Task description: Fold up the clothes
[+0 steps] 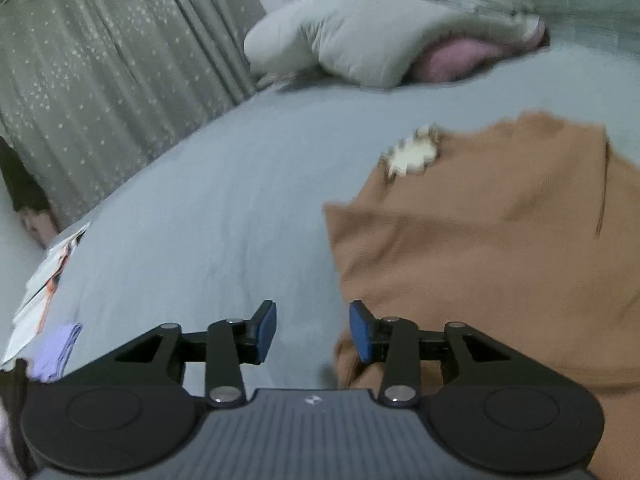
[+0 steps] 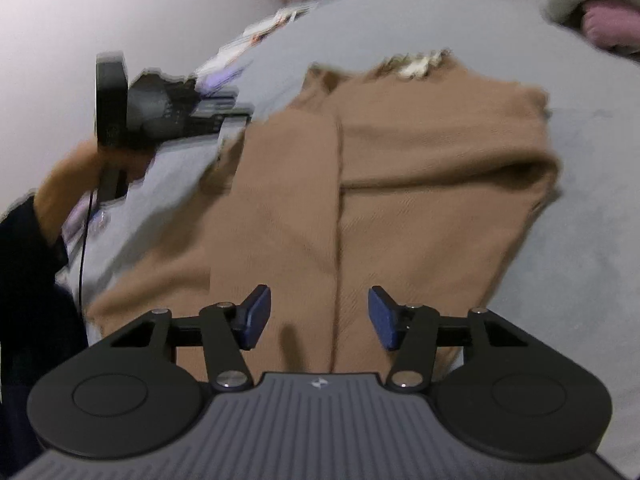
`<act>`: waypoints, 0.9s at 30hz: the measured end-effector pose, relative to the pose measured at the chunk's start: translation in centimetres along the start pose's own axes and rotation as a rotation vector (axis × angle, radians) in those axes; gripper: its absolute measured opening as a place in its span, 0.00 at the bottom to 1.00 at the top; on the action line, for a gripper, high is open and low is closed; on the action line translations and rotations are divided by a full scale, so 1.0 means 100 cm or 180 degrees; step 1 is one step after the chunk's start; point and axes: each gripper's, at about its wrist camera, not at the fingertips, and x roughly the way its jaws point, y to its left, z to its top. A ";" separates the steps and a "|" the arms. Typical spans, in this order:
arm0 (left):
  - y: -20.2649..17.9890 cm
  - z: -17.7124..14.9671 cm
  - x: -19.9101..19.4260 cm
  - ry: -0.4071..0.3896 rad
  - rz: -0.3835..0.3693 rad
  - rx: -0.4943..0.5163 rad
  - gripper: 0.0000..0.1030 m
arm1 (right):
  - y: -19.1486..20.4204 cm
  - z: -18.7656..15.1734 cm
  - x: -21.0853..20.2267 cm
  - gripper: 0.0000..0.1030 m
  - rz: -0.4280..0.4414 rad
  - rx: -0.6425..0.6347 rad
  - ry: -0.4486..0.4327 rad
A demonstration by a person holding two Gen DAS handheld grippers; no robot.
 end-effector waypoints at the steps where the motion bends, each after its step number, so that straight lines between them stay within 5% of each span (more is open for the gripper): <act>1: 0.010 0.009 0.004 -0.0059 -0.0115 -0.0229 0.47 | 0.002 -0.002 0.003 0.55 -0.0021 -0.0035 0.0025; 5: 0.020 0.026 0.033 -0.0044 -0.0531 -0.0599 0.48 | -0.001 -0.004 0.002 0.56 0.0037 0.0028 -0.0006; 9: 0.009 0.050 0.089 0.0318 -0.0538 -0.0421 0.48 | 0.000 -0.001 0.005 0.55 0.0064 -0.0006 0.0025; 13: 0.006 0.055 0.130 0.0739 -0.0552 -0.0737 0.39 | 0.003 -0.002 0.009 0.55 0.0142 -0.0038 0.0059; 14: 0.005 0.053 0.133 0.0741 -0.0572 -0.0798 0.24 | 0.004 -0.003 0.009 0.55 0.0166 -0.0042 0.0066; 18: 0.017 0.044 0.136 0.0669 -0.0583 -0.1061 0.11 | -0.002 -0.007 0.003 0.48 0.0268 0.0052 0.0063; 27: 0.058 0.021 0.138 0.0538 -0.0725 -0.1809 0.10 | 0.004 -0.004 0.001 0.45 0.0276 0.0018 0.0080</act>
